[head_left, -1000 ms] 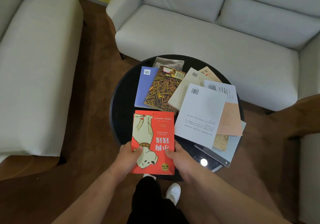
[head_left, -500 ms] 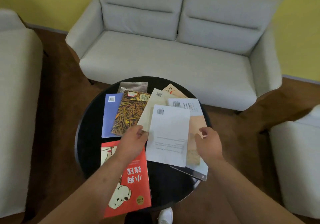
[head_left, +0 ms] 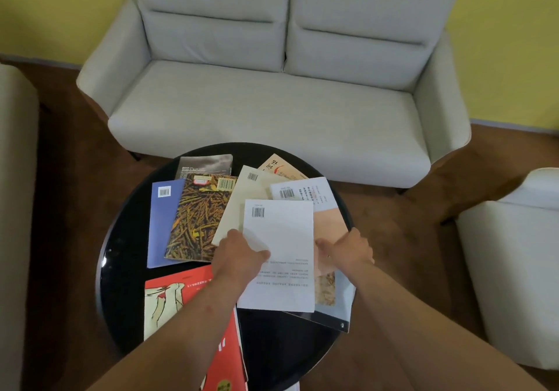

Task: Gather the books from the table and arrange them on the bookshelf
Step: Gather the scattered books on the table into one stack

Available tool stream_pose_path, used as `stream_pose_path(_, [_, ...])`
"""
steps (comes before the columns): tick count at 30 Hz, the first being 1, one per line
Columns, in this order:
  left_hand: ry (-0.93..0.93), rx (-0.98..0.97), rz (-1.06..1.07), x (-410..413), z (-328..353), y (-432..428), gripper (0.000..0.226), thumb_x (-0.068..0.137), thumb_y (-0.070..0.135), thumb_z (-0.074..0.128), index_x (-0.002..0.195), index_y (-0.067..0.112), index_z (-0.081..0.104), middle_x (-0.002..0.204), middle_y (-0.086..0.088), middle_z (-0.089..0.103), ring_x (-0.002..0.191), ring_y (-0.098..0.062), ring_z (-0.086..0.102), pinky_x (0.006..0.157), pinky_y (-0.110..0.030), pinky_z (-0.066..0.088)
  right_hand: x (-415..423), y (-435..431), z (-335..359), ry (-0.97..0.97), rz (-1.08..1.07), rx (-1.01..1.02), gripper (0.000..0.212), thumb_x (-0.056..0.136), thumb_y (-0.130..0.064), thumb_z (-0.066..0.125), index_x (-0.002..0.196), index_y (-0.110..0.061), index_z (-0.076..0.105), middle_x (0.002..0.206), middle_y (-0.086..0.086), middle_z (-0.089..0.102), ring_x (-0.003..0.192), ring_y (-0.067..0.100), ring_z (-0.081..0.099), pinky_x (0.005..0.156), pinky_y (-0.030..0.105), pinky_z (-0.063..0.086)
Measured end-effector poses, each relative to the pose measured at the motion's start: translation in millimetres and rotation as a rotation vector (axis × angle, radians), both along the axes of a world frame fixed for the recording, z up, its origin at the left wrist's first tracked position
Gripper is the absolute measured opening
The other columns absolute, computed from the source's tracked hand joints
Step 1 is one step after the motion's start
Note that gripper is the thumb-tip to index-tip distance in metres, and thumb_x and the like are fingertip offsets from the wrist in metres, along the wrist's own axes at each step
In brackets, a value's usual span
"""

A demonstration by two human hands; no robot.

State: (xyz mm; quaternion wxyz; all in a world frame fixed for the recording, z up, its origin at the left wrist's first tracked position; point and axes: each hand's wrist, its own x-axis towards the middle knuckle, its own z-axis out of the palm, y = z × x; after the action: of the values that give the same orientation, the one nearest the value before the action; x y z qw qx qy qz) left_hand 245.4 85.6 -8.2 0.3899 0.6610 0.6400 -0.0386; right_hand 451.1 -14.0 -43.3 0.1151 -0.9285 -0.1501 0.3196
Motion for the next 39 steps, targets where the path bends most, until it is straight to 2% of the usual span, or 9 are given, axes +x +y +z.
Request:
stream_pose_path(6, [-0.062,-0.108,0.08,12,10,5,0.058,0.07,0.033,0.085,0.109,0.007,0.052,0.107,-0.005,0.061,0.103,-0.029,0.064,0.076,-0.032,0.053,18,-2,24,0.103,0.013,0.149,0.058,0.076,-0.049,0.082,0.113,-0.013,0.055,0.103,0.003,0.066,0.083,0.02,0.064,0.058,0.028,0.049])
stream_pose_path(10, [-0.436,-0.209,0.225,17,14,-1,0.045,0.08,0.009,0.08,0.113,0.006,0.05,0.106,-0.008,0.064,0.097,-0.026,0.063,0.079,-0.039,0.058,16,-10,51,0.215,-0.107,0.358,0.044,0.08,-0.031,0.084,0.11,-0.019,0.055,0.1,0.0,0.066,0.086,0.023,0.067,0.07,0.038,0.058])
stream_pose_path(13, [-0.643,-0.317,0.282,10,32,-4,0.022,0.093,0.008,0.069,0.111,0.012,0.057,0.112,-0.01,0.068,0.098,-0.028,0.067,0.079,-0.042,0.057,12,-25,70,0.184,-0.107,0.482,0.035,0.087,-0.027,0.078,0.114,-0.02,0.057,0.106,-0.001,0.068,0.088,0.021,0.069,0.066,0.035,0.057])
stream_pose_path(15, [-0.772,-0.387,0.347,-1,48,-2,0.022,0.097,0.01,0.063,0.119,0.01,0.059,0.115,-0.012,0.07,0.099,-0.03,0.07,0.08,-0.048,0.059,11,-38,83,0.202,-0.118,0.567,0.034,0.089,-0.025,0.075,0.118,-0.017,0.06,0.111,0.002,0.07,0.092,0.022,0.07,0.073,0.04,0.06])
stream_pose_path(18, [-0.857,-0.408,0.423,-30,73,0,0.026,0.102,0.017,0.057,0.128,0.015,0.06,0.119,-0.011,0.072,0.106,-0.035,0.07,0.09,-0.059,0.056,6,-58,100,0.235,-0.079,0.617,0.034,0.09,-0.028,0.074,0.119,-0.017,0.06,0.112,0.0,0.071,0.097,0.024,0.071,0.086,0.051,0.06])
stream_pose_path(22, [-0.943,-0.424,0.564,-91,93,-10,0.02,0.103,0.02,0.052,0.119,0.026,0.063,0.113,-0.006,0.077,0.105,-0.035,0.072,0.091,-0.06,0.056,-16,-75,119,0.309,-0.026,0.639,0.031,0.091,-0.026,0.073,0.119,-0.018,0.062,0.11,0.0,0.072,0.095,0.024,0.072,0.082,0.049,0.061])
stream_pose_path(25, [-0.923,-0.399,0.627,-136,99,-28,0.019,0.104,0.019,0.051,0.117,0.025,0.063,0.108,-0.007,0.078,0.099,-0.035,0.075,0.086,-0.058,0.058,-42,-84,128,0.365,0.015,0.646,0.024,0.093,-0.02,0.071,0.116,-0.017,0.062,0.105,-0.002,0.071,0.09,0.019,0.069,0.066,0.03,0.055])
stream_pose_path(30, [-0.815,-0.359,0.714,-194,73,-68,0.024,0.104,0.015,0.049,0.124,0.01,0.062,0.119,-0.018,0.073,0.104,-0.041,0.071,0.093,-0.062,0.053,-77,-100,127,0.462,0.012,0.651,0.021,0.095,-0.018,0.069,0.114,-0.021,0.062,0.102,-0.006,0.07,0.088,0.016,0.068,0.061,0.026,0.049])
stream_pose_path(39, [-0.567,-0.318,0.658,-223,50,-97,0.021,0.1,0.021,0.06,0.121,0.02,0.056,0.115,-0.011,0.071,0.098,-0.036,0.073,0.088,-0.059,0.057,-105,-127,119,0.53,-0.116,0.592,0.02,0.093,-0.017,0.071,0.112,-0.016,0.068,0.103,0.006,0.077,0.093,0.032,0.073,0.082,0.052,0.06])
